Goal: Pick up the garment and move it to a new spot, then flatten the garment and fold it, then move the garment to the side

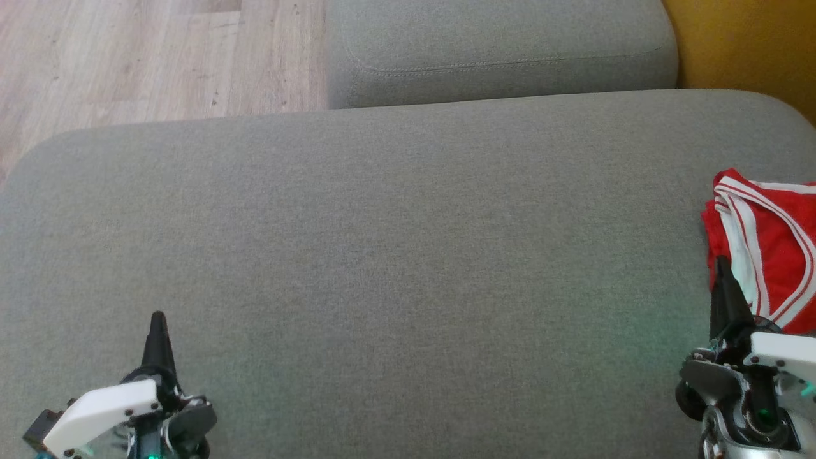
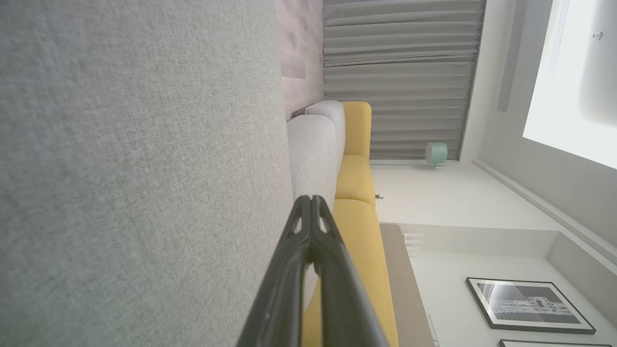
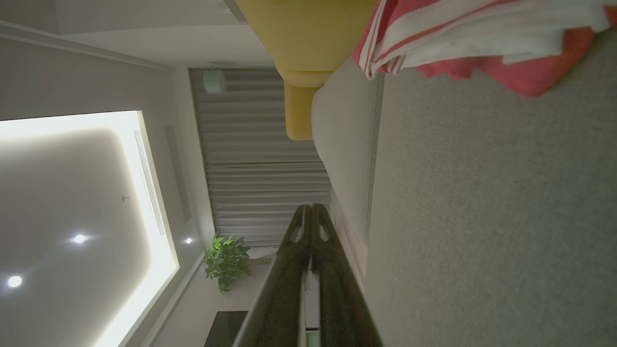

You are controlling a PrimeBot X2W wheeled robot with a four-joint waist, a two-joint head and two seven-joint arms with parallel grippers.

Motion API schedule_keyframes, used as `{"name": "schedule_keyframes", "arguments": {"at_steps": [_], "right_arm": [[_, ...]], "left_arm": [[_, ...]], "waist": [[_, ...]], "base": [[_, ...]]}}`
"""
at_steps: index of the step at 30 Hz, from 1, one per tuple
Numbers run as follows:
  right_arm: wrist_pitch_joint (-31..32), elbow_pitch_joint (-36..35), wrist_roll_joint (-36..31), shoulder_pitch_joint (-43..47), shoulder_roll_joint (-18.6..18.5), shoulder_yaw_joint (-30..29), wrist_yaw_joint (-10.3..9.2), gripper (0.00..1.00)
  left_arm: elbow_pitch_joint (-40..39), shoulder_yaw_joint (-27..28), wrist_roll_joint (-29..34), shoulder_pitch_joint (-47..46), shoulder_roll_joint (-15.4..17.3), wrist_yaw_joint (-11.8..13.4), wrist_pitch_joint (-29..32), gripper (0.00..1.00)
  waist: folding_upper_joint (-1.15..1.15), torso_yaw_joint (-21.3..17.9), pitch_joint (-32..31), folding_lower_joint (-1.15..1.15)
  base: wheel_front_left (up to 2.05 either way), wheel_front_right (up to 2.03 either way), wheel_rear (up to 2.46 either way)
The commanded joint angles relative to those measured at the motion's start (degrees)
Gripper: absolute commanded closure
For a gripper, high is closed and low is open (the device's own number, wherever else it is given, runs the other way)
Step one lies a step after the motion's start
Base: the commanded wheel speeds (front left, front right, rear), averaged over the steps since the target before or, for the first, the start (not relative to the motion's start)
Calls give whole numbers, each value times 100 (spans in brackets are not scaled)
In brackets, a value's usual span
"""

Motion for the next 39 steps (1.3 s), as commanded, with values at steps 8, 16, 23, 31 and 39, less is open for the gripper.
{"name": "schedule_keyframes", "arguments": {"at_steps": [8, 16, 23, 31, 39], "right_arm": [[34, -224, 40, -114, -23, 117, -4, 100], [33, -224, 40, -114, -23, 117, -4, 100], [33, -224, 40, -114, -23, 117, -4, 100], [33, -224, 40, -114, -23, 117, -4, 100], [33, -224, 40, -114, -23, 117, -4, 100]], "left_arm": [[-214, 230, -31, -278, 34, -36, 19, 100], [-214, 230, -31, -278, 34, -36, 19, 100], [-214, 230, -31, -278, 34, -36, 19, 100], [-214, 230, -31, -278, 34, -36, 19, 100], [-214, 230, -31, -278, 34, -36, 19, 100]], "waist": [[0, 0, 0, 0], [0, 0, 0, 0], [0, 0, 0, 0], [0, 0, 0, 0], [0, 0, 0, 0]], "base": [[0, 0, 0], [0, 0, 0], [0, 0, 0], [0, 0, 0], [0, 0, 0]]}}
